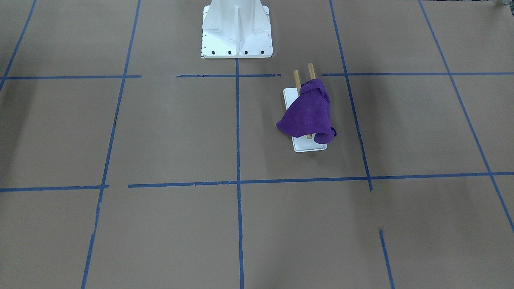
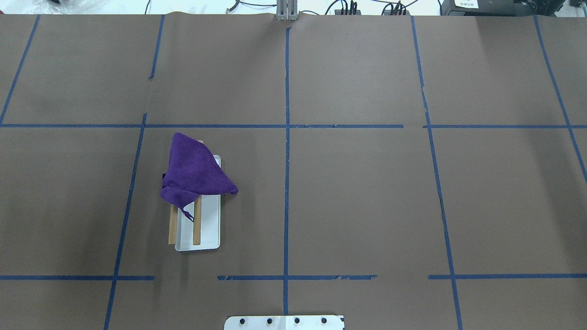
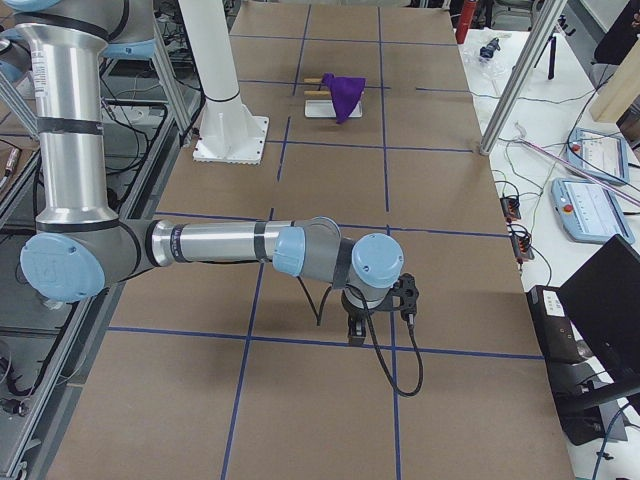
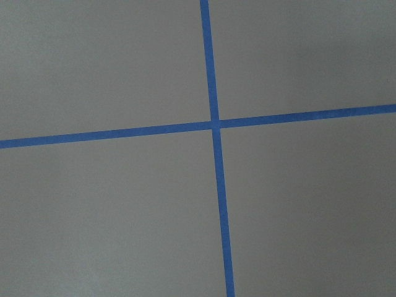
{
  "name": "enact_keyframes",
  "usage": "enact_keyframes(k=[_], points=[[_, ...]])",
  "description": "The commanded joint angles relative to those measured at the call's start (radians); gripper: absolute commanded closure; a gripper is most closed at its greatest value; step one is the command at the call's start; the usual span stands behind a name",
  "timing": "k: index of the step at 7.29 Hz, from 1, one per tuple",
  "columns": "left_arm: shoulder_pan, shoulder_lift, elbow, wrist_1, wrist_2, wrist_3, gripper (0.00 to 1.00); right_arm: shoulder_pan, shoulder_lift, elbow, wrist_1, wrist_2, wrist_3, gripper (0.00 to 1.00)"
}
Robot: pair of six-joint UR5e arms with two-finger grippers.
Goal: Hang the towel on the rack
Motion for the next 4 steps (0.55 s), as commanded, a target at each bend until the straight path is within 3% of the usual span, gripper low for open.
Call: enact_keyframes(k=[1, 2, 4], points=[[-0.001, 0.000, -0.003, 0.000, 0.000, 0.000, 0.00, 0.020, -0.032, 0.034, 0.013, -0.033, 0.009, 0.00], [-0.001, 0.000, -0.004, -0.001, 0.000, 0.000, 0.00, 0.020, -0.049, 0.036, 0.051, -0.057, 0.009, 0.00], [-0.001, -0.001, -0.004, -0.001, 0.000, 0.000, 0.00, 0.020, -0.091, 0.028, 0.241, -0.116, 0.144, 0.00]])
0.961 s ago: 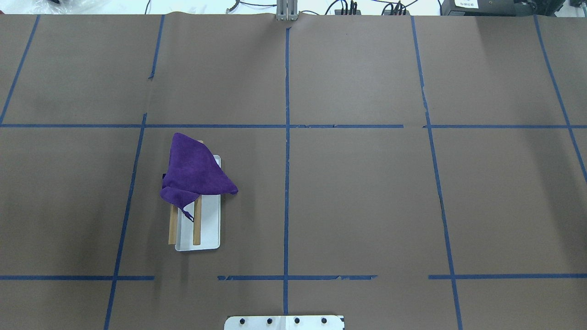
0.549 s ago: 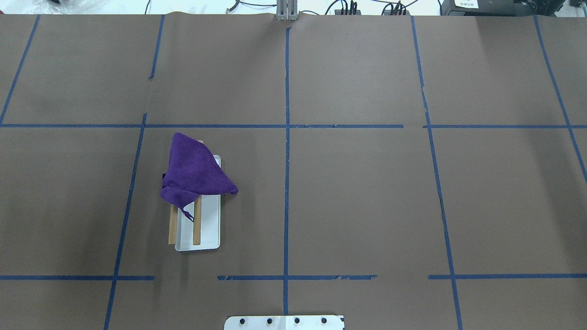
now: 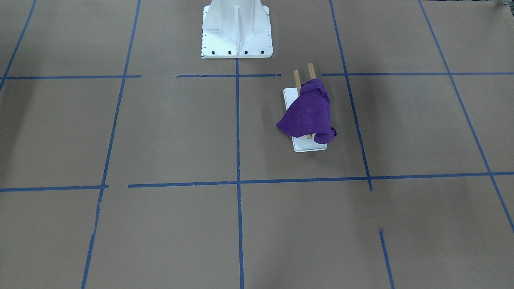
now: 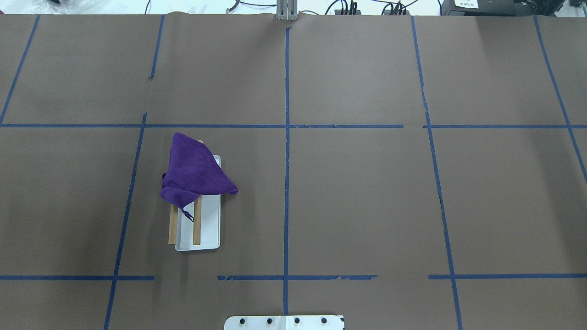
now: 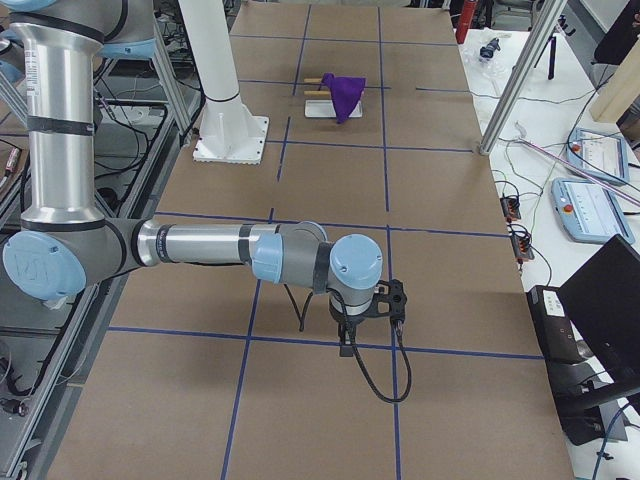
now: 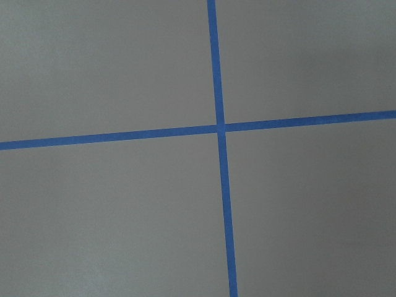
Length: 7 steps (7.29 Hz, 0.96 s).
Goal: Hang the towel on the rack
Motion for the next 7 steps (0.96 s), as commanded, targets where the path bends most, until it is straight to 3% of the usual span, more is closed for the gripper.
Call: enact_keyframes(k=[1, 7], points=[[0.000, -0.001, 0.000, 0.000, 0.000, -0.009, 0.00, 0.001, -0.021, -0.013, 0.119, -0.030, 0.132, 0.00], [-0.002, -0.006, -0.002, -0.002, 0.000, -0.012, 0.00, -0.001, -0.018, -0.026, 0.118, 0.010, 0.132, 0.00]])
